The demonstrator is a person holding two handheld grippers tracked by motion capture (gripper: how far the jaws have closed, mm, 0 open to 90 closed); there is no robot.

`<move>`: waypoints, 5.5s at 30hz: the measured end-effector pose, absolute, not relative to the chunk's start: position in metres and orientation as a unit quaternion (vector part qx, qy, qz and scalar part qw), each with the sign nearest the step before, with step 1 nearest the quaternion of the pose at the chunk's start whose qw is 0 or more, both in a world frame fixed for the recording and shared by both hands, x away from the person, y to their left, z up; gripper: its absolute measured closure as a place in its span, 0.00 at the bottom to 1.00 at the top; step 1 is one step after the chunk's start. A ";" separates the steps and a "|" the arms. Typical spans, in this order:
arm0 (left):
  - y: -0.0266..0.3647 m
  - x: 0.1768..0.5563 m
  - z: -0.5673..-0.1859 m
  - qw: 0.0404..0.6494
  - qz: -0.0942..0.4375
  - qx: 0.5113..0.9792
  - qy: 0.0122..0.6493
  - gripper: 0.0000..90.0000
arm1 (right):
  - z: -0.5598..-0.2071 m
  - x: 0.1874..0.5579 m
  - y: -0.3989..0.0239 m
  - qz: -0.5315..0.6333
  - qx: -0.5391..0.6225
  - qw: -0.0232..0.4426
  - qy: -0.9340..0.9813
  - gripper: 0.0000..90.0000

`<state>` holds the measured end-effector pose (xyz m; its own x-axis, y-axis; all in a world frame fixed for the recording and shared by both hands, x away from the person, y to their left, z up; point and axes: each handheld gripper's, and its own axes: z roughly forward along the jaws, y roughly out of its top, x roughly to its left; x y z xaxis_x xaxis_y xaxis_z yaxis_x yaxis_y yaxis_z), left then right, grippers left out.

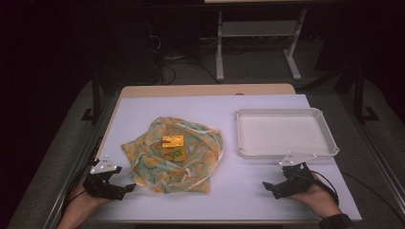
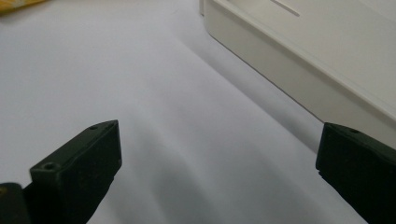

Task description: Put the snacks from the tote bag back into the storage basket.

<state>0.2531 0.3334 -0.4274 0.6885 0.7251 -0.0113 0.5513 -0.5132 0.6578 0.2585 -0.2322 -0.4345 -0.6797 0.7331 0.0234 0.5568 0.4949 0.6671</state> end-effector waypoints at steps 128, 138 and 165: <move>0.224 0.317 -0.383 0.374 0.051 0.879 0.290 1.00 | -0.435 0.259 -0.229 0.337 0.365 0.126 0.859 0.00; 0.227 0.315 -0.378 0.369 0.050 0.880 0.296 0.89 | -0.434 0.258 -0.230 0.336 0.367 0.125 0.859 0.00; 0.201 0.332 -0.329 0.306 0.059 0.901 0.301 0.32 | -0.435 0.259 -0.229 0.332 0.369 0.118 0.860 0.00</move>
<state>0.3315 0.2012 -0.3293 0.8114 0.5792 -0.0778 0.5070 -0.6314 0.5868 0.2587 -0.2285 -0.4353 -0.7002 0.7127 0.0411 0.5557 0.5080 0.6581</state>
